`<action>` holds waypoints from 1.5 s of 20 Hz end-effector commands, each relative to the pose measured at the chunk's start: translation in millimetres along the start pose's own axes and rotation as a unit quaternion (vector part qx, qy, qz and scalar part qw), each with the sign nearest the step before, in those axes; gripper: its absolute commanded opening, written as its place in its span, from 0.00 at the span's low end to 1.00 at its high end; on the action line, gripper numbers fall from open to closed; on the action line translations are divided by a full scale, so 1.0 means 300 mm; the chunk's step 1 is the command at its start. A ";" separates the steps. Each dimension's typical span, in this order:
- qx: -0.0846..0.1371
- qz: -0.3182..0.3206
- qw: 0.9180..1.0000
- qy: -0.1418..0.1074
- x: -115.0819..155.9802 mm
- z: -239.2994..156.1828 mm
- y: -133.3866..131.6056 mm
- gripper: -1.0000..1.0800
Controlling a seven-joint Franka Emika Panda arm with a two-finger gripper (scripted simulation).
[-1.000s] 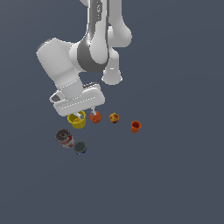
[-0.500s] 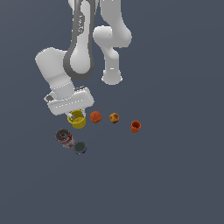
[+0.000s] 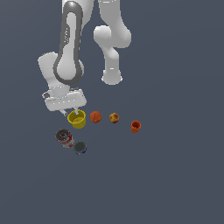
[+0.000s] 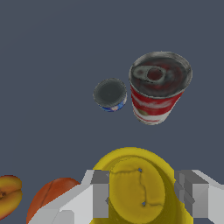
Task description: Pick up a designated object from a clutter of objects.
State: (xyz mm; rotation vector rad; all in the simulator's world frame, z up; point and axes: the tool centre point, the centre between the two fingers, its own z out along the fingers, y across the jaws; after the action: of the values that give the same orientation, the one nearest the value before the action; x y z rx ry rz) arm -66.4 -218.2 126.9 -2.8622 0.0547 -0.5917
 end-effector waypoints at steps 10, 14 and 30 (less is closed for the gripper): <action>-0.037 0.015 0.999 0.004 -0.142 0.002 0.123 0.62; -0.041 0.016 0.999 0.003 -0.157 0.002 0.134 0.62; -0.041 0.017 0.999 0.003 -0.158 0.096 0.142 0.62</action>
State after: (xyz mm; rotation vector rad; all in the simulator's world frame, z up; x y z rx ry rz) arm -99.6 -250.2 76.4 -2.9320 0.1299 -0.6050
